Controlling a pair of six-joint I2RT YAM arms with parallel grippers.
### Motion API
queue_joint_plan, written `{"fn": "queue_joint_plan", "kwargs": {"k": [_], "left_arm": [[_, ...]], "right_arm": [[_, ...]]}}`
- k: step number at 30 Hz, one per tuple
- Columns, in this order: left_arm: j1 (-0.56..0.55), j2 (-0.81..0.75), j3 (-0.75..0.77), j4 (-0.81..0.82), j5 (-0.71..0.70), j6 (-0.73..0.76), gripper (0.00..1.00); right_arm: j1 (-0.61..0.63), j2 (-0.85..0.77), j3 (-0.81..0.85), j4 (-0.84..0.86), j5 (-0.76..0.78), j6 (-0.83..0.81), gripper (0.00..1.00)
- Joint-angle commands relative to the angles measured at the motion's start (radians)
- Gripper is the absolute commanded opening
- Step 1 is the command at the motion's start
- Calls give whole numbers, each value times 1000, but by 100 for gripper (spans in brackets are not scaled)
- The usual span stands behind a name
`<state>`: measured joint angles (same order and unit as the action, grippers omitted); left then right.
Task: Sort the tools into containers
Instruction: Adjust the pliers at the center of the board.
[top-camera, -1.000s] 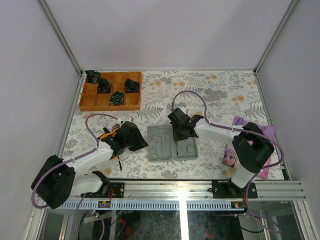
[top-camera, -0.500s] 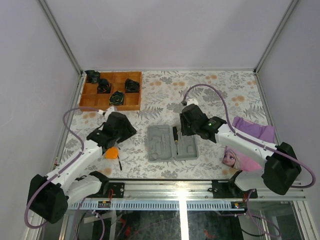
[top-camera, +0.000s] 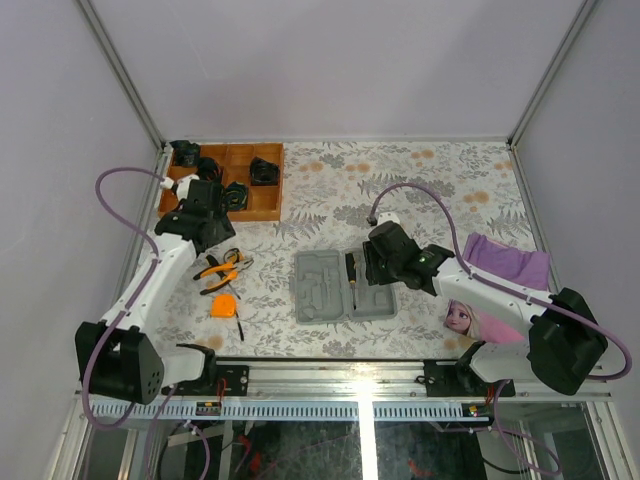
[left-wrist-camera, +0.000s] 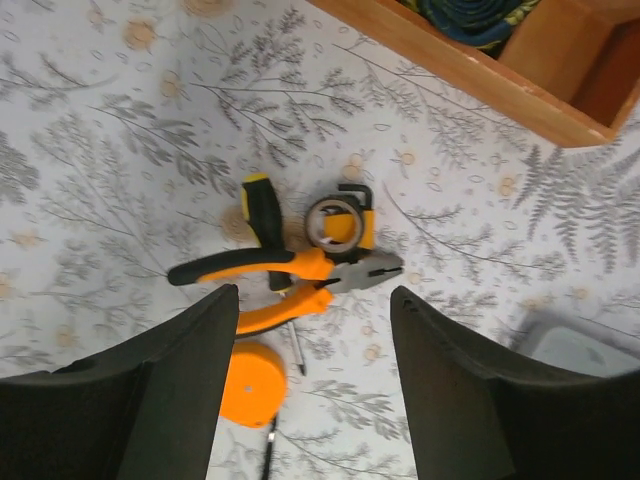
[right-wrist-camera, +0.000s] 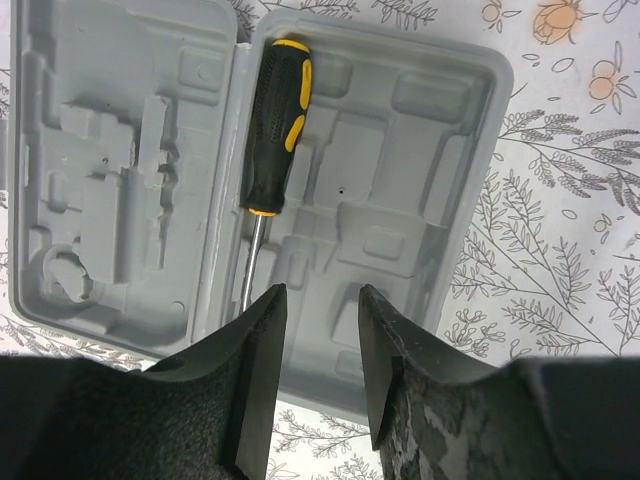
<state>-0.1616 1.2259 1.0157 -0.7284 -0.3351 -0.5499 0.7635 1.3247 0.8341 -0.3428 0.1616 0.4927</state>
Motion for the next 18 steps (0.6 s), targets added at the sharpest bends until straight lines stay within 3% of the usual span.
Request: {"fn": "queue_joint_plan", "kwargs": {"k": [1, 9, 18], "left_arm": [[7, 54, 59, -91, -127, 184, 62], [6, 164, 64, -66, -137, 264, 61], [7, 337, 49, -7, 1, 331, 61]], "right_arm": [[-6, -27, -6, 43, -45, -15, 42], [-6, -54, 22, -17, -118, -41, 43], [-6, -98, -27, -8, -160, -40, 43]]}}
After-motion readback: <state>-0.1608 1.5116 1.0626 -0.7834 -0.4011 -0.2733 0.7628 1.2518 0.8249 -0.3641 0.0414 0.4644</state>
